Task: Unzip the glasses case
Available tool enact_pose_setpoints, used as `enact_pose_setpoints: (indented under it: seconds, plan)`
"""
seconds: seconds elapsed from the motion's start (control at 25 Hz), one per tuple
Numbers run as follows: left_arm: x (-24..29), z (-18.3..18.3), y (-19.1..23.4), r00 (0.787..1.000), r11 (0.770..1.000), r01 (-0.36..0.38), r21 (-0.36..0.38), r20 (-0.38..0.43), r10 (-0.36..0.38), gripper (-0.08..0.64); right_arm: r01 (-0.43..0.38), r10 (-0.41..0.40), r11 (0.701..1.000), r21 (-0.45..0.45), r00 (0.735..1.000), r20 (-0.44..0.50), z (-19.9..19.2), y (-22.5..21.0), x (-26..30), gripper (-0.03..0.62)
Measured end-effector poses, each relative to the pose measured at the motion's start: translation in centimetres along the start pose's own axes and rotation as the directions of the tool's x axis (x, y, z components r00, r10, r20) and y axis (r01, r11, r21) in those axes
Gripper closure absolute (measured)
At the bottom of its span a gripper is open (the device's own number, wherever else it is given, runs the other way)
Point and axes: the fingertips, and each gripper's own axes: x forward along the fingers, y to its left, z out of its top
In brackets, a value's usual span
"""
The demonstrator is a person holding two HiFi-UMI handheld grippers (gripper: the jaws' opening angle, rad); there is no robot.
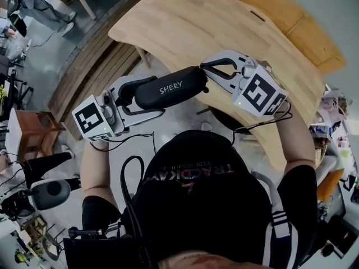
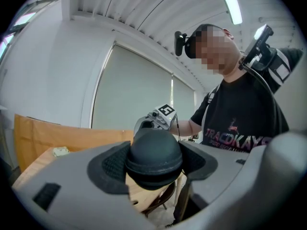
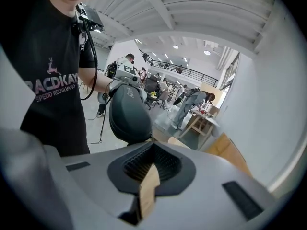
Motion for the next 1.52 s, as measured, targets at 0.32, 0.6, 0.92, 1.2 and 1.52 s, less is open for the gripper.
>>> enact_pose_setpoints:
  seconds: [0.32,0.6,0.92,1.2,1.52]
  plan:
    - [-0.1,-0.4,0.5,0.999,0.999,-0.034,-0.029,0.031,0.035,0.239,-0.165,0.15,0.967,0.194,0.985,0.087,-1.1,0.9,-1.5,0.364]
    - [0.1,-0.8,0.3,1.0,0.999,0.012,-0.049,0.01,-0.011,0.239,-0.343,0.328,0.931,0.129,0.937,0.119,2.5,4.0,-1.3,0.226]
    - [3.4,-1.5,-1.1,0.997,0.994,0.08,-0.073,0.002,-0.08,0.239,-0.435,0.427,0.897,0.083,0.899,0.096,2.5,7.2,0.4,0.218]
    - [4.5,-2.6,-1.1,0.995,0.99,0.1,-0.095,-0.02,-0.103,0.238,-0.439,0.433,0.895,0.075,0.897,0.085,0.9,7.8,0.9,0.241]
    - [6.1,-5.3,0.6,0.997,0.992,0.021,-0.124,-0.071,-0.03,0.23,-0.417,0.407,0.897,0.144,0.908,0.097,-4.0,7.0,-0.9,0.25]
